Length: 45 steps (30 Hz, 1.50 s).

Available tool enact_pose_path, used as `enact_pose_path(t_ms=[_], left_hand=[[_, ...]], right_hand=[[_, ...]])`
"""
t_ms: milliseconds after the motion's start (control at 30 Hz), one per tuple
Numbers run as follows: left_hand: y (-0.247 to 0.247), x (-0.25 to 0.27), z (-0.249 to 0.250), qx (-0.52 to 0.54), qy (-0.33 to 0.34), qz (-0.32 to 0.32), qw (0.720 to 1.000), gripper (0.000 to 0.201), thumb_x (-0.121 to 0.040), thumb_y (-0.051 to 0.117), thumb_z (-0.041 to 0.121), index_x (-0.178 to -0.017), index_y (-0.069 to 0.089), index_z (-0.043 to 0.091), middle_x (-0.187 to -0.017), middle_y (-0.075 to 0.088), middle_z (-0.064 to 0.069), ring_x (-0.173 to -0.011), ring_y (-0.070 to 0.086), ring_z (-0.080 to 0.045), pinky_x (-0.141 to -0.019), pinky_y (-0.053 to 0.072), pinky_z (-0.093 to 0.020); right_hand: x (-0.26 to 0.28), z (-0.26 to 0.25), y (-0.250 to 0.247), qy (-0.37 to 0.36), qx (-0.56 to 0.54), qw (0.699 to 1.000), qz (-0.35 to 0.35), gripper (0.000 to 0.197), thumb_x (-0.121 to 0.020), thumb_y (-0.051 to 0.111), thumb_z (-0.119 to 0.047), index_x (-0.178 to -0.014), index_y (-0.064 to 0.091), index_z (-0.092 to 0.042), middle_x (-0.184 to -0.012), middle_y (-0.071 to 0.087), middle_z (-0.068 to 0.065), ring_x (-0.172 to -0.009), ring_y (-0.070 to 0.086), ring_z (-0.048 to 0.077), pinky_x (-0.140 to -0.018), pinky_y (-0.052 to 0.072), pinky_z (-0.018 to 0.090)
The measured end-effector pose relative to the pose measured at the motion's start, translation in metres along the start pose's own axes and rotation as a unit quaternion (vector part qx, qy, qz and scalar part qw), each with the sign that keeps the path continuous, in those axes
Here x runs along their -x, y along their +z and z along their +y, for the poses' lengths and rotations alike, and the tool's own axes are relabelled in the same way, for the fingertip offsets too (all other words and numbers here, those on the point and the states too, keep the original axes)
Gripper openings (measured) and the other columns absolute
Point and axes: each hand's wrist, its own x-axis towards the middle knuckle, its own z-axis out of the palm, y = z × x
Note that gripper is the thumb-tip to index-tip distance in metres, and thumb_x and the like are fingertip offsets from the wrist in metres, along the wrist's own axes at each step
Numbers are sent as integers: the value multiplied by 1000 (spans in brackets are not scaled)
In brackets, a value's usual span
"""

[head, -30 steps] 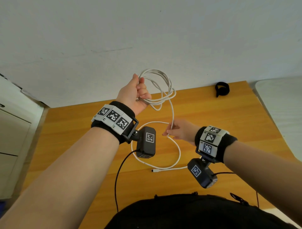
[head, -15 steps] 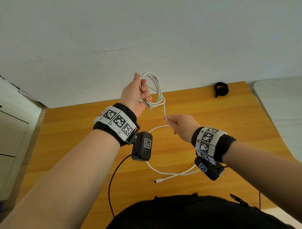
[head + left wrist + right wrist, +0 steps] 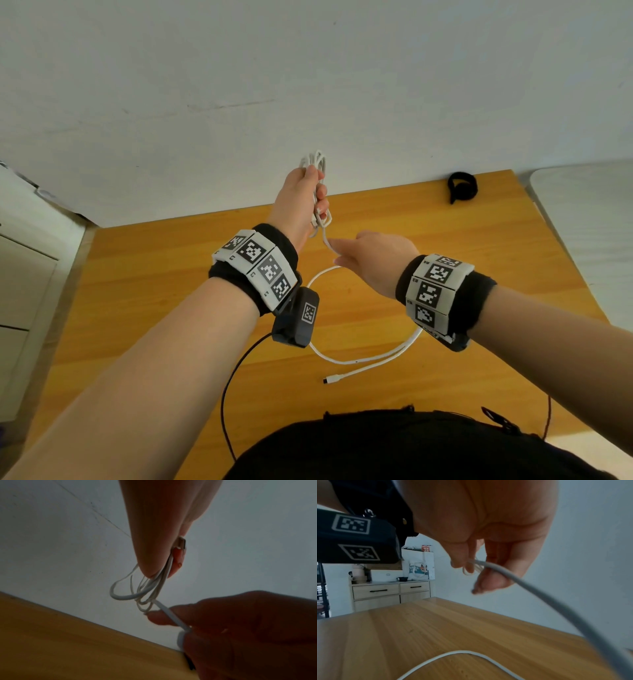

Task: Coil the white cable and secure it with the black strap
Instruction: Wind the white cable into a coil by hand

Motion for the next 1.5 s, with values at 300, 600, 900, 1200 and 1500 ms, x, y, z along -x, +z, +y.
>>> enact_pose_path(t_ms=[300, 600, 900, 1200, 1500], left_hand=[[0, 3, -8, -155, 75, -32, 985, 19, -101, 31, 25, -89, 45, 18, -71, 42, 2, -52, 39, -11, -58, 35, -28], [-5, 6, -12, -310, 147, -59, 937, 18, -102, 30, 23, -101, 41, 9, -77, 46, 1, -60, 43, -11, -55, 41, -14], [-9, 10, -27, -403, 108, -117, 901, 25, -101, 29, 32, -100, 40, 9, -80, 55, -5, -59, 67, -23, -70, 56, -44], [-15, 12, -26, -451, 62, -108, 884, 25, -101, 29, 32, -101, 48, 14, -65, 54, 1, -53, 46, -13, -54, 37, -28], [-8, 16, -11, -240, -50, -182, 952, 35, -101, 33, 31, -80, 55, 13, -42, 30, 10, -34, 24, -7, -42, 23, -21]], right_hand=[[1, -7, 3, -30, 1, 998, 52, 24, -93, 44, -6, -109, 62, -6, -111, 43, 11, -68, 40, 22, -64, 44, 32], [6, -1, -9, -28, -13, 996, 81, 33, -97, 38, -38, -116, 60, -21, -93, 52, 3, -79, 53, 23, -63, 43, 30], [6, 6, -12, -53, -186, 952, 235, 13, -82, 60, 0, -95, 60, -2, -106, 52, 14, -81, 57, 28, -74, 50, 37], [-3, 35, -18, 34, -238, 938, 250, 44, -74, 75, -33, -109, 57, -14, -106, 55, 0, -90, 50, 11, -77, 41, 22], [-5, 42, -21, 25, -388, 912, 129, 38, -90, 57, -19, -128, 55, -18, -123, 62, 0, -116, 55, 11, -98, 42, 25]])
